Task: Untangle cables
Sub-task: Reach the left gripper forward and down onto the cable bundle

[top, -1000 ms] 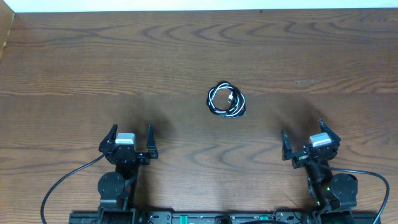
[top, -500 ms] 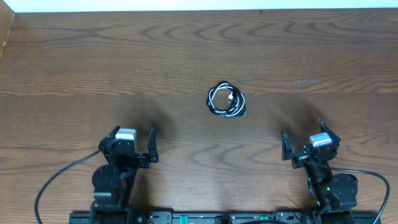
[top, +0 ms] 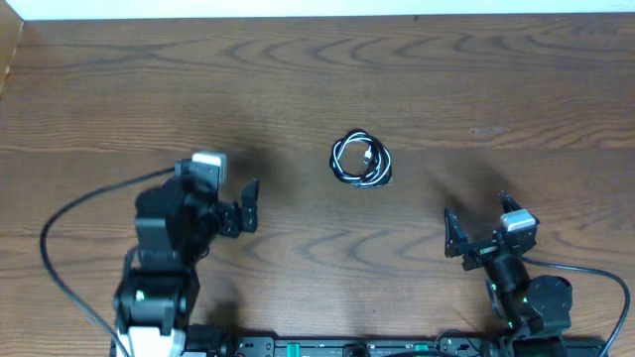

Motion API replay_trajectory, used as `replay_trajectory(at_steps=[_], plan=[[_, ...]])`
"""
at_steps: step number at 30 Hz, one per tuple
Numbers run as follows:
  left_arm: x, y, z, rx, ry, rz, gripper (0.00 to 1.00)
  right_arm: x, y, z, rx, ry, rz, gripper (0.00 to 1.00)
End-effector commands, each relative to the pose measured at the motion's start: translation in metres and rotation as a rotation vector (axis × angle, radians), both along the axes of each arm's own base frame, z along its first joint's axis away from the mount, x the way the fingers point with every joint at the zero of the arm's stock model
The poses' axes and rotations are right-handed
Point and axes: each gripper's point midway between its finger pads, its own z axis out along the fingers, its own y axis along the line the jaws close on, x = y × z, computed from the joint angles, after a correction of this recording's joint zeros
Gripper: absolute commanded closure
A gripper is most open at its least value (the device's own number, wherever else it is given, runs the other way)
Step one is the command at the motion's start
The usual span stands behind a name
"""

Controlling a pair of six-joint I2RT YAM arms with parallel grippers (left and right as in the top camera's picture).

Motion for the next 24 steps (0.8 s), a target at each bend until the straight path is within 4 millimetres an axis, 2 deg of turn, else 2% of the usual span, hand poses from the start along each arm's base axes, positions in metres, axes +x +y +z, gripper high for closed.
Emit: replay_trajectory(at_steps=[1, 6, 11, 19, 24], plan=[[0.011, -0.01, 0.016, -0.016, 0.036, -0.038, 0.02, -0.003, 0.004, 0.027, 0.043, -0.005, 0.027, 0.01], [0.019, -0.027, 0.018, 0.005, 0.131, -0.102, 0.02, 0.002, 0.004, 0.054, 0.038, 0.069, 0.029, 0.01], [0.03, -0.044, 0.022, 0.022, 0.232, -0.151, 0.02, 0.016, 0.004, 0.075, 0.032, 0.209, 0.035, 0.01], [0.059, -0.06, 0.021, 0.036, 0.445, -0.194, 0.02, 0.041, 0.008, 0.092, -0.016, 0.462, 0.061, 0.01], [0.085, -0.096, 0.008, -0.017, 0.443, -0.42, 0.02, 0.056, 0.016, 0.092, -0.042, 0.544, 0.118, 0.01]])
